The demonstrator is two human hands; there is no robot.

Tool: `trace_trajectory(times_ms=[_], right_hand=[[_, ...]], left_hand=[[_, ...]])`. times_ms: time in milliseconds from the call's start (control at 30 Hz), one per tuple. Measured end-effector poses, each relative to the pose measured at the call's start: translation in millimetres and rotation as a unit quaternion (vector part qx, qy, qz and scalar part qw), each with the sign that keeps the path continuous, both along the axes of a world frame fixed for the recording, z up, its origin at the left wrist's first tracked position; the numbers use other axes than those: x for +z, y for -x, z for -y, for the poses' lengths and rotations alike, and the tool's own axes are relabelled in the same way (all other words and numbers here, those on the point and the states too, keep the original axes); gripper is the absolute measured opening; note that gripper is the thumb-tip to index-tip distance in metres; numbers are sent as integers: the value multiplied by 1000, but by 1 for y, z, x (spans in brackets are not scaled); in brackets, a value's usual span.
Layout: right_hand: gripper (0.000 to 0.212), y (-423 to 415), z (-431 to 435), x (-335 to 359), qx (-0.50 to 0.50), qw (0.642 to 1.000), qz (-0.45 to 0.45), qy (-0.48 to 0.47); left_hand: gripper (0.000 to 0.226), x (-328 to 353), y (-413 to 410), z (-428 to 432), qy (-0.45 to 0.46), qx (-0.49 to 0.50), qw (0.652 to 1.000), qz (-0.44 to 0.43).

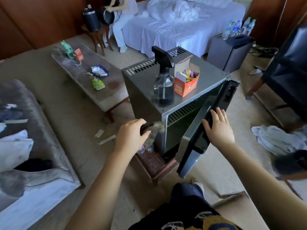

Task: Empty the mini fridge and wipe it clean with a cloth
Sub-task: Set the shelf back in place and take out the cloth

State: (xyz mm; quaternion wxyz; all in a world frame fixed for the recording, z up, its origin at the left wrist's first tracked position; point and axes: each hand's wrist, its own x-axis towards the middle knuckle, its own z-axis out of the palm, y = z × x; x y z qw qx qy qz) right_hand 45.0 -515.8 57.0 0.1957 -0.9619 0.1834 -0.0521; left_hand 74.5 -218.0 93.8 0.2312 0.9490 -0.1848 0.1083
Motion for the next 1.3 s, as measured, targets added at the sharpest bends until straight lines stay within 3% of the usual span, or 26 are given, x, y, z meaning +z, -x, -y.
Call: trace_trajectory(times_ms=[233,300,400,500,633,767,900,1133,1300], right_hand=[[42,6,-95,-13,57,994,73,-50],[30,2,-119,-9,113,984,132,-25],[24,-18,-166,8,249,941,229,14],[24,-50,-228,23,344,917,184,-79],[49,-96,-304,38,458,869,76,-171],[38,-149,-372,44,547,807,28,-220],[35,-216,-433,32,570,782,9,-252],[18,-368,-508,9,502,835,-36,-222],[15,-470,-523,1,409,881,-70,-226]], left_hand=[[26,-14,16,-70,39,59,995,-63],[26,-11,18,-87,44,83,994,-52],[24,-2,19,-119,53,123,990,-44],[28,-1,12,-158,94,159,981,-53],[28,6,-7,-206,139,179,970,-90],[20,12,-47,-261,157,207,961,-95],[17,10,-115,-320,138,209,960,-126],[20,-4,-274,-398,153,168,946,-230],[30,-35,-392,-423,228,136,903,-339]])
